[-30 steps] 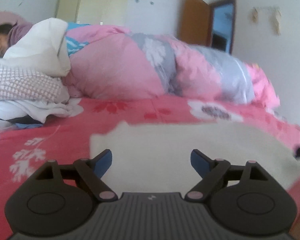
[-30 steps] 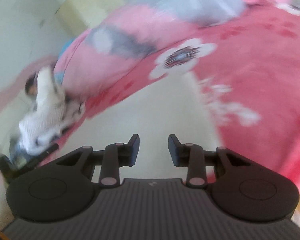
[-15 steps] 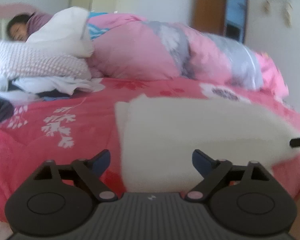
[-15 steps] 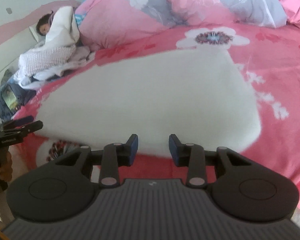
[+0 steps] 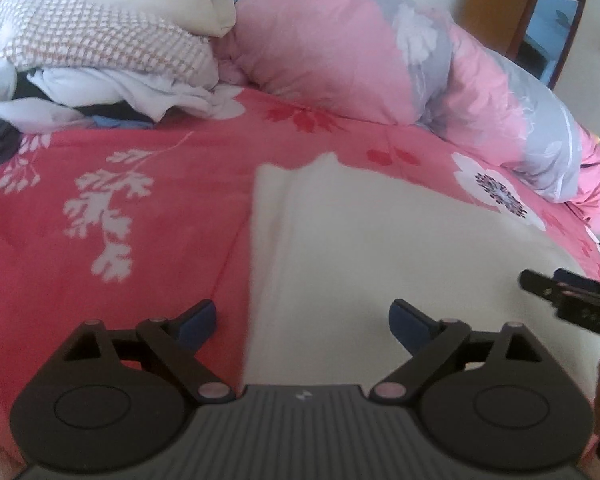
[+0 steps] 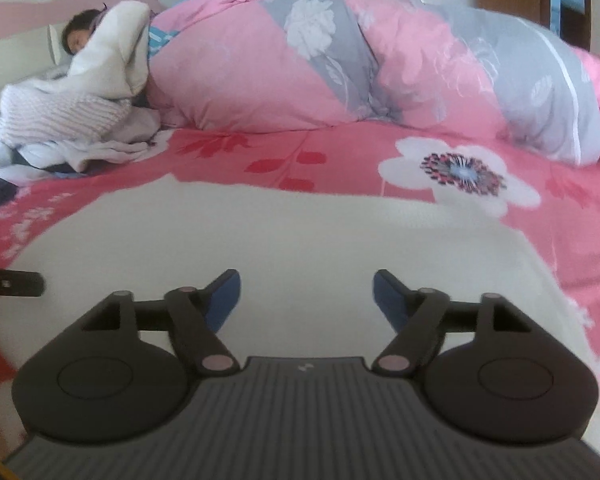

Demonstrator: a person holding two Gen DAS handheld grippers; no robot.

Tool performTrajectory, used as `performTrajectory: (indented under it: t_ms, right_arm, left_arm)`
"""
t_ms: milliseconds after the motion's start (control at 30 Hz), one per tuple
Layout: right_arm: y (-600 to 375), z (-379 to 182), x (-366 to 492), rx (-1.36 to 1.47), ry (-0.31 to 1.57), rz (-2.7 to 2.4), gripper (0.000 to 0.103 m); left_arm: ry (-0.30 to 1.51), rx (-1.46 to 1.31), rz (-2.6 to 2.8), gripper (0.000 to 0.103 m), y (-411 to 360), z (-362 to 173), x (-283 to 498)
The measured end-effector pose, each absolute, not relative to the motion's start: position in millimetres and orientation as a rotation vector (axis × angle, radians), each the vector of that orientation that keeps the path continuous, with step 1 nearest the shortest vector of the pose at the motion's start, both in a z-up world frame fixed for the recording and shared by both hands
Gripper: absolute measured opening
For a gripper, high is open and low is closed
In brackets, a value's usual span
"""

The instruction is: Fold towel

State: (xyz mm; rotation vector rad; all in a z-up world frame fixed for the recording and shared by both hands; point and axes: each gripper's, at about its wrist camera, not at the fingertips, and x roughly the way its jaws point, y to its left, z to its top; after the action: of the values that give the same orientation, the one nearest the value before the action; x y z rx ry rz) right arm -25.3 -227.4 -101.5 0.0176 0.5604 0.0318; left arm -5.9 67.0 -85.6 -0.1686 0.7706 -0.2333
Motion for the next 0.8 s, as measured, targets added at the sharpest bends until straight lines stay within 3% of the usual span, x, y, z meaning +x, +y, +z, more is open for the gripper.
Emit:
performTrajectory:
  t_ms: [133,533,800]
  right_arm:
    - [-215,-120,-16,-0.025,0.562,0.016,0.087]
    - [-208,-103,-12,-0.003,0.560,-0.008,0.087]
    - [-208,-124,-3,-0.019,0.563,-0.078,0.090]
  left_arm:
    - [0.772,-0.130,-0.228,0.095,59,-86,0]
    - [0.769,-0.083,-0.217,0.099,48,-90,5]
    - [0.763,-0.060,-0.216,0.099,46,-89,5]
